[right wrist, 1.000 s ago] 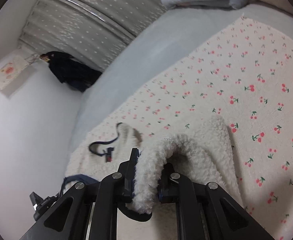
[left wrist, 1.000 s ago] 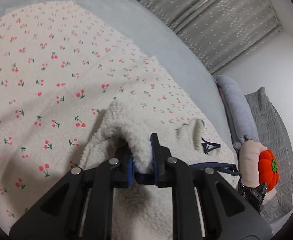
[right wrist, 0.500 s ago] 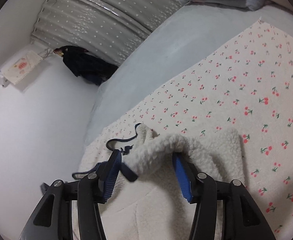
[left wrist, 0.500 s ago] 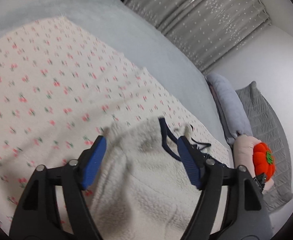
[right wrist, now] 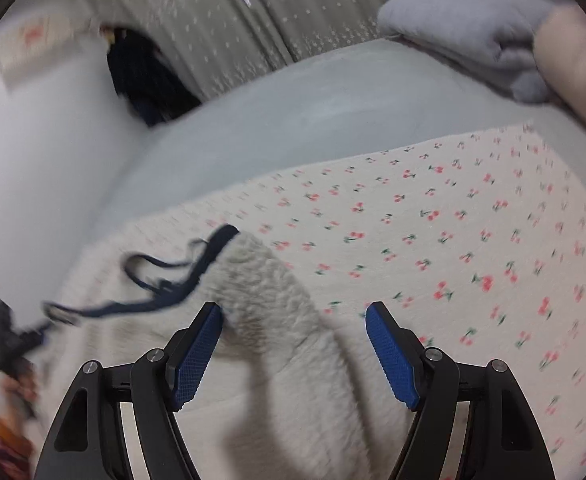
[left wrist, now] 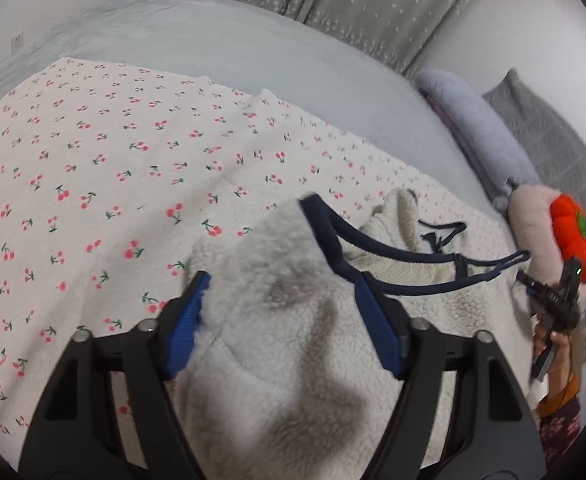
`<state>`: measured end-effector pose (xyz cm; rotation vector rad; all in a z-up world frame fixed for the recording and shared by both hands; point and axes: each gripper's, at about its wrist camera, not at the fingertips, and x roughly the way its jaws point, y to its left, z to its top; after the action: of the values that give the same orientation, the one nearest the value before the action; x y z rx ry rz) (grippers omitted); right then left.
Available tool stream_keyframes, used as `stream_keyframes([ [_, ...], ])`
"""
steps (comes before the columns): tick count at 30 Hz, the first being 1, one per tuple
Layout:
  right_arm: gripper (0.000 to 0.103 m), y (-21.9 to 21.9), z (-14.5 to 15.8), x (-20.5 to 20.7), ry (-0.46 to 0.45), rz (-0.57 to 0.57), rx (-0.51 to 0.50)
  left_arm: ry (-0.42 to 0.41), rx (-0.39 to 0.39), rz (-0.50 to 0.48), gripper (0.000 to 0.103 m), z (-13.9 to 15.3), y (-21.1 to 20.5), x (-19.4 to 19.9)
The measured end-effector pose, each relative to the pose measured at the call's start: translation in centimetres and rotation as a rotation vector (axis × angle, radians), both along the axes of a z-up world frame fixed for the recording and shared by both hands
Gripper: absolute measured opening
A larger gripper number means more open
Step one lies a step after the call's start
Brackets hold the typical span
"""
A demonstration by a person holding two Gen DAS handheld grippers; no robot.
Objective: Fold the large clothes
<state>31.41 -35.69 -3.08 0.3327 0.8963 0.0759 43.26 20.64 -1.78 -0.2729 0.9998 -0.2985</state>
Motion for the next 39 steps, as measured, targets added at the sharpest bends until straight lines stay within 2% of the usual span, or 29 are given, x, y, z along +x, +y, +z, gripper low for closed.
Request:
stream_keyframes([
  [1, 0.053, 0.0, -0.5, 0.3, 0.007, 0.01, 0.004, 0.023, 0.04, 0.008, 0.015, -0.3, -0.6, 0.2],
  [2, 0.024, 0.3, -0.7, 0.5, 0.009, 0.017, 0.014, 0.03, 0.06, 0.027, 0.012, -0.2, -1.0, 0.2],
  [3, 0.017, 0.5, -0.5, 0.4, -0.014, 0.003, 0.006, -0.009, 0.052, 0.053, 0.012, 0.4, -0.9, -0.3],
  [6, 0.013, 0.4, 1.1, -0.6, -0.123, -0.007, -0.041, -0.202, -0.033, 0.112, 0.012, 3.6, 0.6, -2.4],
  [8, 0.013, -0.5, 1.7, -0.4, -0.158, -0.031, -0.021, -0.259, -0.072, 0.141, 0.012, 4.5, 1.5, -2.5],
  [9, 0.013, -0.8, 1.9, -0.1, -0.168, -0.047, -0.019, -0.269, -0.065, 0.158, 0.012, 4.5, 1.6, -2.0],
  [11, 0.013, -0.6, 2.0, 0.9, -0.164, -0.065, -0.031, -0.253, -0.034, 0.173, 0.012, 3.7, 1.0, -0.6],
  [13, 0.013, -0.1, 1.1, 2.5, -0.131, -0.079, -0.076, -0.231, 0.037, 0.187, 0.012, 1.8, 0.0, 1.2],
  [16, 0.014, -0.1, -2.0, 4.6, -0.038, -0.097, -0.103, -0.124, 0.1, 0.21, 0.014, -2.9, -0.9, 3.9],
  [18, 0.016, -0.6, -4.6, 5.3, 0.018, -0.112, -0.07, -0.044, 0.116, 0.216, 0.017, -5.7, -0.8, 5.3],
  [20, 0.018, -1.6, -6.3, 5.7, 0.051, -0.128, -0.003, -0.043, 0.115, 0.224, 0.021, -5.7, -0.7, 5.6],
  [23, 0.02, -1.7, -6.4, 5.5, 0.064, -0.133, 0.015, -0.024, 0.151, 0.221, 0.027, -5.7, -1.0, 5.9],
  [25, 0.029, -1.4, -6.0, 5.5, 0.078, -0.136, -0.017, -0.014, 0.185, 0.215, 0.033, -5.3, -1.4, 5.9],
  [27, 0.058, -1.0, -4.7, 5.0, 0.082, -0.157, -0.081, -0.021, 0.248, 0.228, 0.057, -4.0, -1.7, 5.2],
  [29, 0.071, -0.8, -3.1, 3.8, 0.045, -0.171, -0.107, -0.056, 0.289, 0.243, 0.067, -2.3, -1.8, 4.1],
  [32, 0.074, -0.5, -1.0, 1.3, 0.003, -0.144, -0.103, -0.092, 0.309, 0.231, 0.081, 0.4, -1.8, 1.9],
  [36, 0.076, 0.8, 1.4, -1.9, -0.024, -0.123, -0.143, -0.08, 0.261, 0.202, 0.081, 3.0, -2.2, -1.4],
  [39, 0.079, 3.0, 2.9, -4.0, -0.054, -0.102, -0.133, -0.104, 0.225, 0.146, 0.083, 4.3, -4.6, -4.1],
])
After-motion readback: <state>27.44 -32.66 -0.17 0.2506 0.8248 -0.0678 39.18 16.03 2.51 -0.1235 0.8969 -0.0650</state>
